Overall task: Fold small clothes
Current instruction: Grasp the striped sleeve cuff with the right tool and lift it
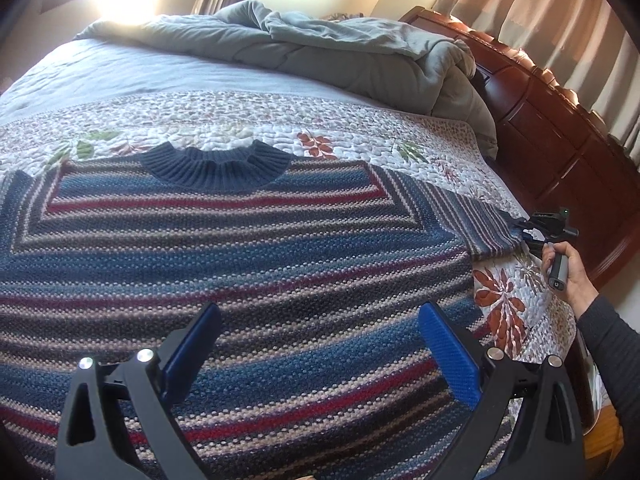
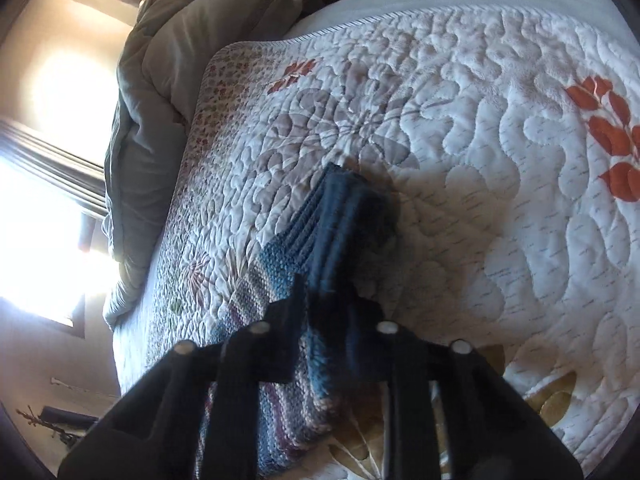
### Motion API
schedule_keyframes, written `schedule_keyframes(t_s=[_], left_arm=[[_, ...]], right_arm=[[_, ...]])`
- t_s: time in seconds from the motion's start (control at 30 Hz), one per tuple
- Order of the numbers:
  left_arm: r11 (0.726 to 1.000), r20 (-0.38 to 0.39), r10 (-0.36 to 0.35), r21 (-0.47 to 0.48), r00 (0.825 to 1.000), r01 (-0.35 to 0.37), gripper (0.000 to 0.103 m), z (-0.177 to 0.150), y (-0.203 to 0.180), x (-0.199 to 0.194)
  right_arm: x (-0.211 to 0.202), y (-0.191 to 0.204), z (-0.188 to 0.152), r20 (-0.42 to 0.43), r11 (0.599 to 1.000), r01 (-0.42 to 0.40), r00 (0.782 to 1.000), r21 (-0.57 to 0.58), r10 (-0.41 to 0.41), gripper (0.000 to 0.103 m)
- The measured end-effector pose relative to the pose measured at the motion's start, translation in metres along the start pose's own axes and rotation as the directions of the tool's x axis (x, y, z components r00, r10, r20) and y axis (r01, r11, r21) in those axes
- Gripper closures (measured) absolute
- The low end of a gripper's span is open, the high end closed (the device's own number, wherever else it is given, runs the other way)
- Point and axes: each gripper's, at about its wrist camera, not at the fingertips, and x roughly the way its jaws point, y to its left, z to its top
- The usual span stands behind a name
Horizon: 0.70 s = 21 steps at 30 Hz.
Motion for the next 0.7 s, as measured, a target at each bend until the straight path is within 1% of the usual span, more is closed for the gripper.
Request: schedule_keyframes(t_s=[0.13,0.2,0.27,0.33,0.47,0.6,0.7], left_arm=[[1.0,0.024,-0.008,-0.018,1.0,0.008,0.004,-0.003,0.003,-0.007],[1.0,0.028,-0.01,-0.024,1.0,0.011,0.004,-0.005,0.006,-0.009],[0.999,0.036,-0.012,-0.03,0.999,0.013,0.004,-0.008,0.009,-0.013],[0.998,0.045,-0.023,-0.052,0.999,0.025,0.004,-0.011,0.016,-0.018],[0.994,0.059,-0.037,-0.096,0.998,0.042,0.004,-0.017,0.032,-0.027],[0.989,0.084,-0.054,-0.131,0.995,0.064,0.004,-0.015,0.046,-0.04],[0.987,0.111,-0.063,-0.143,0.992,0.079,0.004,-0.013,0.052,-0.051]], right_arm=[[-0.012,0.024,-0.007,0.038,0.996,0.027,0.999,-0.08,-0.024,0.093],[-0.02,0.046,-0.016,0.058,0.989,0.036,0.998,-0.145,-0.028,0.094],[-0.027,0.074,-0.028,0.074,0.972,0.057,0.996,-0.227,-0.041,0.094],[-0.034,0.096,-0.038,0.084,0.957,0.059,0.996,-0.283,-0.036,0.095],[-0.045,0.147,-0.061,0.105,0.923,0.044,0.994,-0.381,-0.004,0.095],[-0.051,0.191,-0.085,0.074,0.901,-0.002,0.997,-0.434,0.038,0.095],[-0.055,0.224,-0.11,0.06,0.872,-0.019,0.997,-0.489,0.055,0.095]])
